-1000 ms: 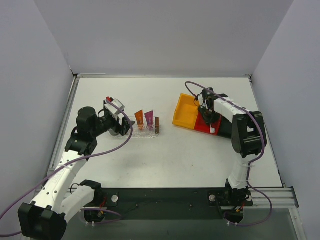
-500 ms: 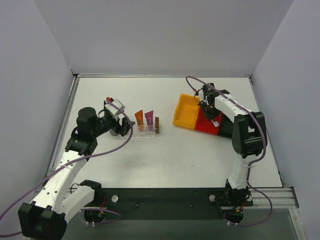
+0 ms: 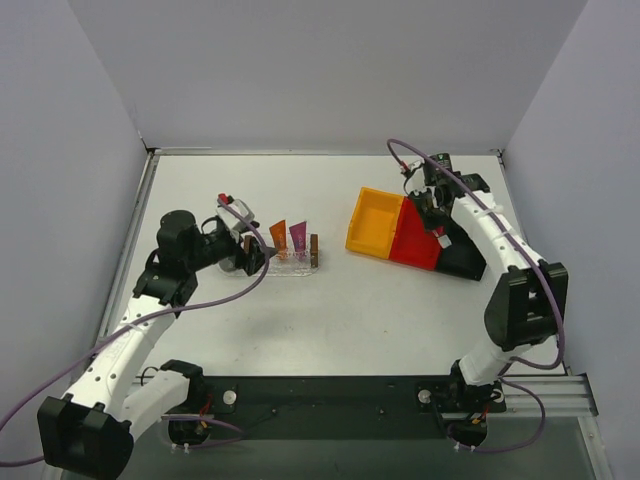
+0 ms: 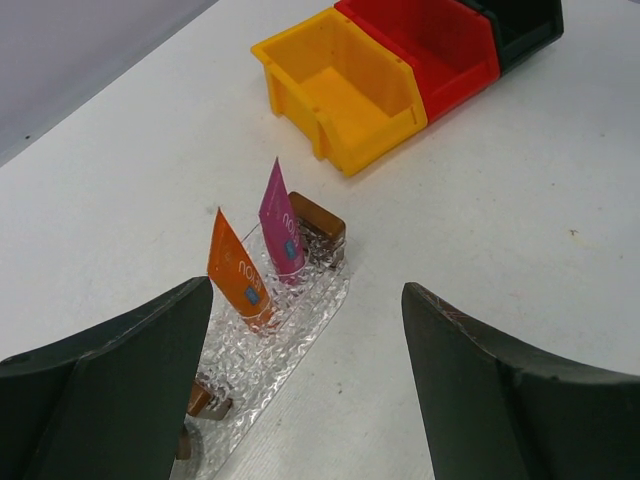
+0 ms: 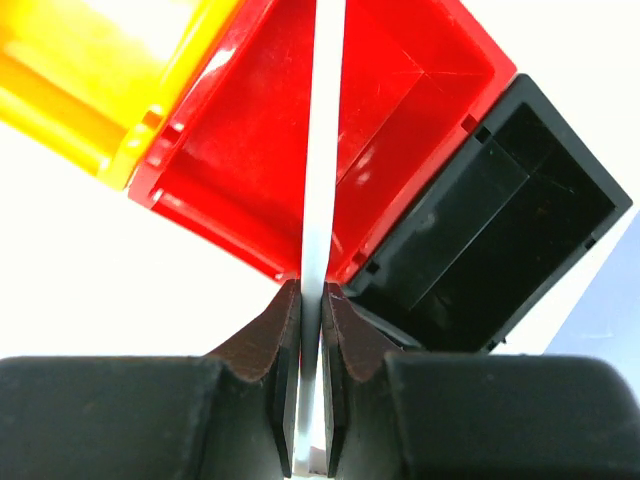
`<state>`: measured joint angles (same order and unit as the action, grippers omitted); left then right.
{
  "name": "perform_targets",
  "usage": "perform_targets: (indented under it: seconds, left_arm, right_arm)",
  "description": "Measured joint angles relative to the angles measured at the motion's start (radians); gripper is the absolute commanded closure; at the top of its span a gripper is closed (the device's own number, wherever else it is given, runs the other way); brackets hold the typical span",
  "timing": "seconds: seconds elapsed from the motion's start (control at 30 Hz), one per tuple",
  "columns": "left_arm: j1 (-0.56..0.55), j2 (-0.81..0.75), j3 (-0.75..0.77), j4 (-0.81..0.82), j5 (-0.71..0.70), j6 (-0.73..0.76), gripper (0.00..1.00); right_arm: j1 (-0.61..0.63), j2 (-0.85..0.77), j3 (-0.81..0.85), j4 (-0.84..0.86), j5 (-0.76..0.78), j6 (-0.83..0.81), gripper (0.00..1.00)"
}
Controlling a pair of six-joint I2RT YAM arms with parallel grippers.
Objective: Prepare toiletry sets of a toothbrush and toothpaste on the tray
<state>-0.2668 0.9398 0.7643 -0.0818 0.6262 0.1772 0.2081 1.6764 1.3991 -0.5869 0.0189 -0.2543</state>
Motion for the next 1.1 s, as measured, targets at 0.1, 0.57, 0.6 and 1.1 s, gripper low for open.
perform_targets:
  seconds: [0.1, 0.57, 0.6, 1.1]
  left_arm:
    - [-0.023, 0.019, 0.022, 0.0, 0.019, -0.004, 0.14]
    - [-0.38, 0.064, 0.183, -0.024, -0.2, 0.24, 0.14]
    - [-0.406, 0.068, 0.193, -0.031, -0.217, 0.272, 0.14]
    - [-0.525, 0.14, 0.251, -0.126, -0.316, 0.502, 0.14]
  right_arm:
    - [0.002, -0.086, 0.0, -0.051, -0.034, -0.006, 1.0]
    - [0.252, -0.265, 0.152, -0.354, -0.369, -0.058, 1.0]
    - [0.275, -0.265, 0.163, -0.368, -0.393, -0.058, 1.0]
    - [0.422, -0.165, 0.311, -0.471, -0.613, -0.084, 1.0]
